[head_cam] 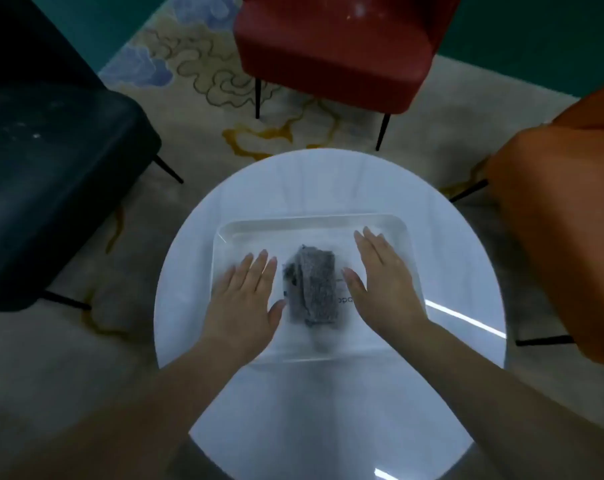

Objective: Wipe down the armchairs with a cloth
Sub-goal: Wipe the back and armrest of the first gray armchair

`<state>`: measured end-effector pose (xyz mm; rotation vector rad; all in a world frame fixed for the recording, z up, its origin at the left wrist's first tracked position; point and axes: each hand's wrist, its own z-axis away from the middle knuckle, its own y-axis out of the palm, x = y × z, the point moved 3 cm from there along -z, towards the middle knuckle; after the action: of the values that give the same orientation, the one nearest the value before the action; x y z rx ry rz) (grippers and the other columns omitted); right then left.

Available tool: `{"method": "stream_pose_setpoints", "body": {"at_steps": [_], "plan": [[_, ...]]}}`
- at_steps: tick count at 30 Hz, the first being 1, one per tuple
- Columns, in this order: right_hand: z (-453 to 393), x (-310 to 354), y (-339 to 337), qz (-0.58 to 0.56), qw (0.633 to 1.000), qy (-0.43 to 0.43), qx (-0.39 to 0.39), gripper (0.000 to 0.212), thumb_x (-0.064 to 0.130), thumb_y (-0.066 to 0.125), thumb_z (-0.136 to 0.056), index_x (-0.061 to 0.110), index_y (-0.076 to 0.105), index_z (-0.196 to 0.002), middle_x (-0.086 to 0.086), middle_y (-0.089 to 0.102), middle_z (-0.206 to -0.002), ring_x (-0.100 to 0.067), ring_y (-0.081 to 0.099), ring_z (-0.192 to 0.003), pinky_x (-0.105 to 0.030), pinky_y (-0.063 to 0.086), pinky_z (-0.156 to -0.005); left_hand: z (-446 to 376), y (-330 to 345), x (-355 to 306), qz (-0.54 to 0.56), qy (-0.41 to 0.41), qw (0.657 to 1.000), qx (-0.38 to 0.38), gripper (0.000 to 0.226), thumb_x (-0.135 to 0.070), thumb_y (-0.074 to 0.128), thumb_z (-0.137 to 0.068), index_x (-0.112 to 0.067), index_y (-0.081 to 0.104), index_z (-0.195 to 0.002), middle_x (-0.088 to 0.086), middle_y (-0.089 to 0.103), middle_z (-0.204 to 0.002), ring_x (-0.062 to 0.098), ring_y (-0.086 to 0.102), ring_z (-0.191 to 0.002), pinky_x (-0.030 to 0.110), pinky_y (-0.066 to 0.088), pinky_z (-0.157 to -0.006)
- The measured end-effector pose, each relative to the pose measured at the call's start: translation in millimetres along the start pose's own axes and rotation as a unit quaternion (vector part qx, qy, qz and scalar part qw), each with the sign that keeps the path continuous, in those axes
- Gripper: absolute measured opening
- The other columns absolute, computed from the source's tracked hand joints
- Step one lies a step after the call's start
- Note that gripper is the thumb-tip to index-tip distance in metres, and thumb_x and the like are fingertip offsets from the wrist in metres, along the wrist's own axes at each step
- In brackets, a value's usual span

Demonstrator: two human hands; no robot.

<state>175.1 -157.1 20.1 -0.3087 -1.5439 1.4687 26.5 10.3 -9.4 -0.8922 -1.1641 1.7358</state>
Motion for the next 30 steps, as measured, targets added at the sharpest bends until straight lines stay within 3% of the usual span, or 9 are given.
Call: {"method": "stream_pose_setpoints", "body": {"at_steps": [4, 11, 16, 20, 23, 27, 30], "plan": [[-6.2, 1.3, 31.8, -0.048, 0.999, 0.012, 0.022, 0.061, 0.041, 0.04, -0.098, 0.02, 0.018, -0.151, 0.004, 0.014, -0.159, -0.013, 0.007, -0.146, -0.025, 0.005, -0.115, -4.1, 34.8, 5.0, 0.006, -0.024, 1.0, -0.011, 0.071, -0.058, 0.008, -0.092, -0.024, -0.011, -0.152, -0.003, -0.016, -0.16, 0.015, -0.013, -0.147, 0.034, 0.0, -0.119], [-15.1, 22.7, 65.7, -0.135, 0.991, -0.003, -0.005, 0.065, 0.041, 0.048, -0.095, 0.022, 0.019, -0.15, -0.001, 0.016, -0.158, -0.017, 0.012, -0.145, -0.036, 0.015, -0.119, -16.1, 45.5, 11.0, 0.019, -0.015, 0.999, -0.025, 0.07, -0.065, 0.001, -0.089, -0.035, -0.022, -0.147, -0.008, -0.032, -0.153, 0.012, -0.023, -0.143, 0.032, -0.004, -0.116], [-21.1, 29.6, 85.2, -0.067, 0.997, -0.025, 0.011, 0.078, 0.046, 0.062, -0.086, 0.021, 0.024, -0.149, -0.004, 0.016, -0.157, -0.023, 0.01, -0.144, -0.036, 0.011, -0.118, -16.5, 43.9, 10.4, 0.02, -0.014, 0.999, -0.025, 0.069, -0.065, 0.001, -0.089, -0.035, -0.024, -0.146, -0.006, -0.029, -0.154, 0.014, -0.021, -0.144, 0.032, -0.004, -0.117], [-24.5, 27.6, 88.1, -0.014, 0.998, -0.049, -0.04, 0.064, 0.026, 0.066, -0.086, 0.016, 0.039, -0.143, -0.008, 0.037, -0.143, -0.025, 0.03, -0.13, -0.039, 0.031, -0.112, -16.5, 43.3, 10.1, 0.03, -0.015, 0.999, -0.016, 0.069, -0.064, 0.002, -0.09, -0.035, -0.024, -0.146, -0.006, -0.028, -0.155, 0.014, -0.022, -0.144, 0.033, -0.004, -0.116], [-24.9, 30.4, 88.2, -0.008, 0.997, -0.057, -0.057, 0.057, 0.016, 0.069, -0.084, 0.009, 0.048, -0.137, -0.012, 0.046, -0.133, -0.028, 0.037, -0.121, -0.036, 0.035, -0.105, -18.6, 38.4, 8.4, 0.029, -0.022, 0.999, 0.0, 0.07, -0.063, 0.011, -0.092, -0.034, -0.019, -0.148, -0.006, -0.028, -0.156, 0.015, -0.02, -0.145, 0.034, -0.002, -0.117], [-32.2, 31.1, 80.2, -0.002, 0.998, -0.061, 0.003, 0.051, 0.004, 0.064, -0.084, 0.007, 0.052, -0.133, -0.015, 0.045, -0.133, -0.032, 0.039, -0.121, -0.034, 0.036, -0.104, -21.3, 25.3, 6.6, 0.025, -0.024, 0.999, 0.036, 0.069, -0.055, 0.023, -0.097, -0.028, -0.009, -0.152, -0.003, -0.016, -0.16, 0.017, -0.011, -0.147, 0.035, 0.003, -0.12], [-39.2, 27.6, 60.6, -0.047, 0.996, -0.031, 0.073, 0.048, 0.005, 0.059, -0.085, 0.013, 0.053, -0.132, -0.01, 0.043, -0.13, -0.027, 0.04, -0.116, -0.024, 0.034, -0.098, -13.7, 7.8, 8.8, 0.03, -0.017, 0.998, 0.049, 0.069, -0.048, 0.029, -0.099, -0.024, -0.006, -0.153, -0.001, -0.005, -0.162, 0.02, -0.001, -0.148, 0.037, 0.007, -0.12]]}}
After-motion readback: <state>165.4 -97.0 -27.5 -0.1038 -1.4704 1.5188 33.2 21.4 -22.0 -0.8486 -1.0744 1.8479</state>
